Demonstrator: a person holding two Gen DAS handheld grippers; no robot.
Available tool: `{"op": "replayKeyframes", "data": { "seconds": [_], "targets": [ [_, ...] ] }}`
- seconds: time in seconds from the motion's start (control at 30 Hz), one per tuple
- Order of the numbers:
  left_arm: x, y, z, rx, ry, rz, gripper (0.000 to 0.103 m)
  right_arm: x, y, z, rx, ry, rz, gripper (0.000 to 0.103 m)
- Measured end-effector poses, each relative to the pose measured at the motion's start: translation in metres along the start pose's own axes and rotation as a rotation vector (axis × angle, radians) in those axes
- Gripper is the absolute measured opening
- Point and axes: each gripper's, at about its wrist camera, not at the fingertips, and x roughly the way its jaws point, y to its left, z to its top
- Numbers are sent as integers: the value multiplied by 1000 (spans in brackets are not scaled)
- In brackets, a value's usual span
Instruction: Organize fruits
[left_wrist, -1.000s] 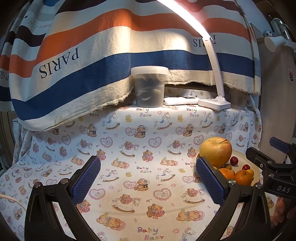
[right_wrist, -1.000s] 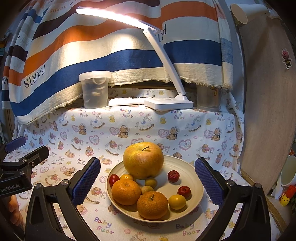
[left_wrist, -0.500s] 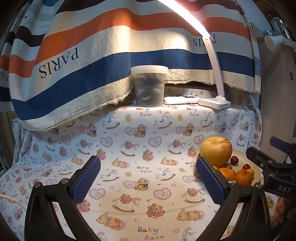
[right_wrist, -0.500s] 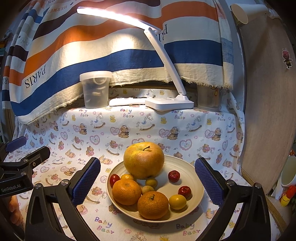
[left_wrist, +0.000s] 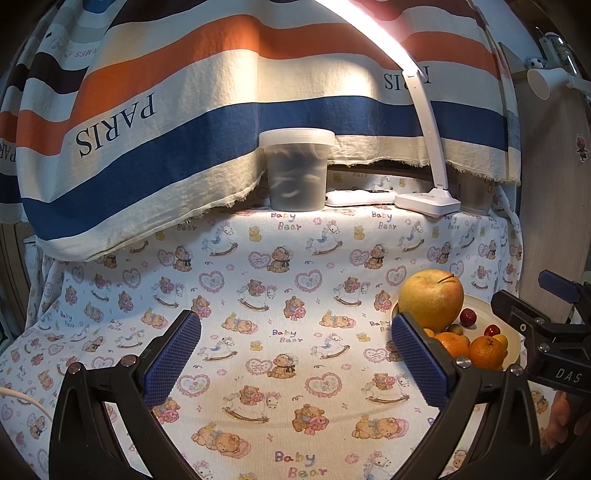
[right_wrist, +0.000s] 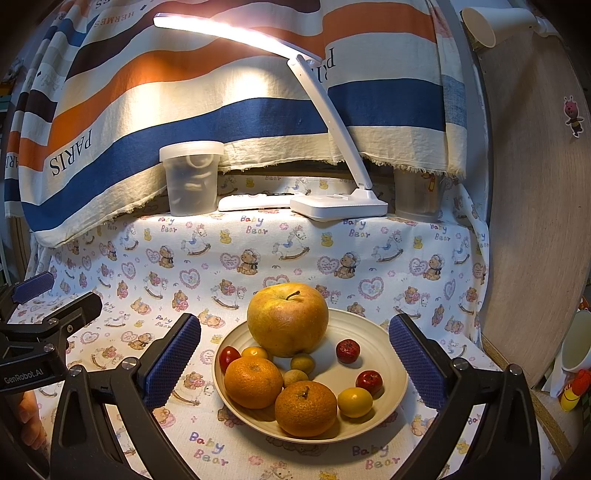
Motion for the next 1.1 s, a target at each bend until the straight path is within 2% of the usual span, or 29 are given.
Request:
{"op": "replayKeyframes", "data": {
  "seconds": [1.1],
  "targets": [
    [2,-1,0,5,11,-3,103,1,0,0,0,1,1,103]
  ]
}}
